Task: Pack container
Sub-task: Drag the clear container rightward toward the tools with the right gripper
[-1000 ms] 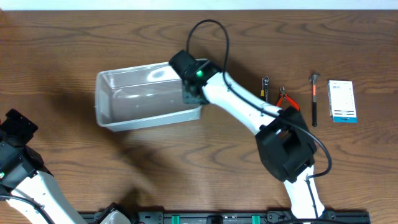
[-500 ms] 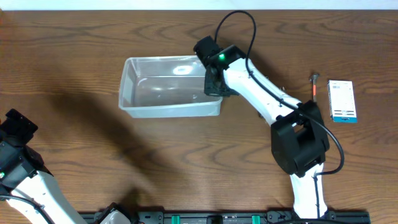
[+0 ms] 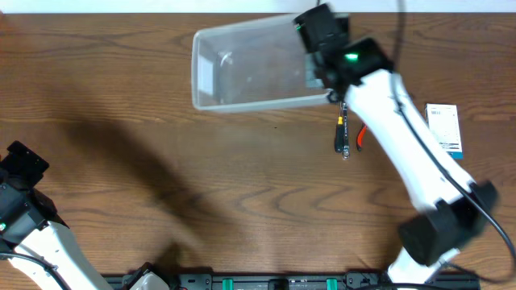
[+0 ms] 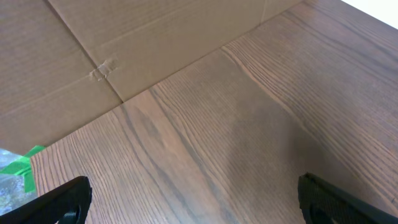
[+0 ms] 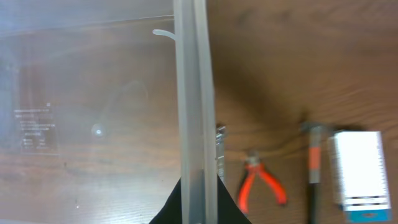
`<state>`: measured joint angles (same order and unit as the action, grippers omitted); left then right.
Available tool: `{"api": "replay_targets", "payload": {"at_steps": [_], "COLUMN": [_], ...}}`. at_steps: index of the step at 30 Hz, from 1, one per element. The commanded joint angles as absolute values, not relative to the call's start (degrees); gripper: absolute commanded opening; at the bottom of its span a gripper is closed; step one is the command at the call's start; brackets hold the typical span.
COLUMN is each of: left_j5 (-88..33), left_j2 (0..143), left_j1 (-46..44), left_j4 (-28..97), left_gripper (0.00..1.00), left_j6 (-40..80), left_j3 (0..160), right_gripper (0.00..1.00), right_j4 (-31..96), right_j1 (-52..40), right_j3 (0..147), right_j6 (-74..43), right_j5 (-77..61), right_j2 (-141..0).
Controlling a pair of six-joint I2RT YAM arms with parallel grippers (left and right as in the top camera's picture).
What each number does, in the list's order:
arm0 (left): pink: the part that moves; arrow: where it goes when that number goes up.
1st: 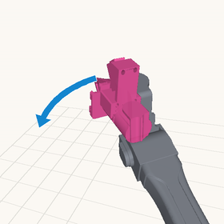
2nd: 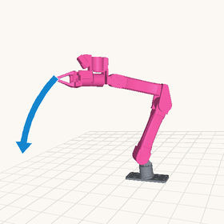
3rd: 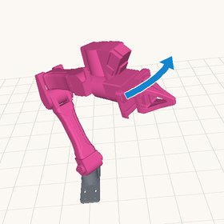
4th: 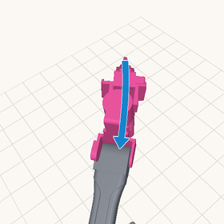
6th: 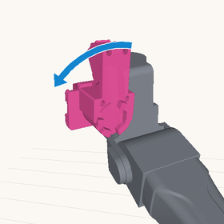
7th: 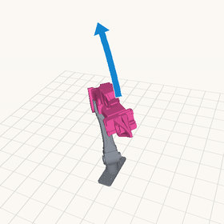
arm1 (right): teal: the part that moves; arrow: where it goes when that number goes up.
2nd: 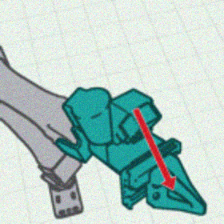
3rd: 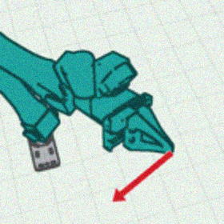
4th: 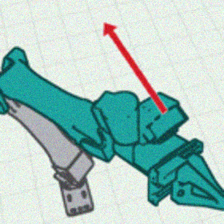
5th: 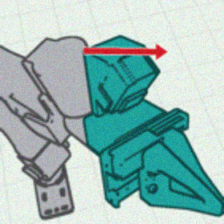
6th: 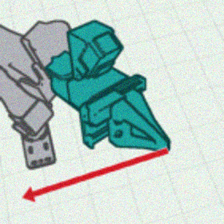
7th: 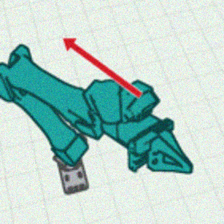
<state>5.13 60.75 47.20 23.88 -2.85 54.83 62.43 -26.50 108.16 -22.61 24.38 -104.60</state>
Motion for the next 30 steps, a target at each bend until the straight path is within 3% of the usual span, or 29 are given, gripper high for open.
{"api": "replay_targets", "payload": {"at_steps": [1,12,18,25,30], "left_j5": [5.8,5.8,5.8,5.8,5.8], "left_j2": [60.6,60.6,60.6,60.6,60.6], "left_j1": [47.5,47.5,47.5,47.5,47.5], "left_j4": [24.0,24.0,24.0,24.0,24.0], "left_gripper": [0.98,0.98,0.98,0.98,0.98], "left_j6": [-2.8,-2.8,-2.8,-2.8,-2.8], "left_j3": [56.3,56.3,56.3,56.3,56.3], "right_gripper": [0.01,0.01,0.01,0.01,0.01], "right_j4": [63.6,73.2,77.0,53.6,41.7], "right_j1": [-24.8,-13.5,-14.7,-17.1,-17.3], "right_j3": [110.0,107.0,97.9,77.2,71.1], "right_j6": [-20.1,-24.4,-27.9,-27.3,-26.1], "right_j5": [26.6,20.3,14.5,0.6,-4.2], "right_j2": [-97.8,-80.6,-79.2,-80.6,-85.8]}}
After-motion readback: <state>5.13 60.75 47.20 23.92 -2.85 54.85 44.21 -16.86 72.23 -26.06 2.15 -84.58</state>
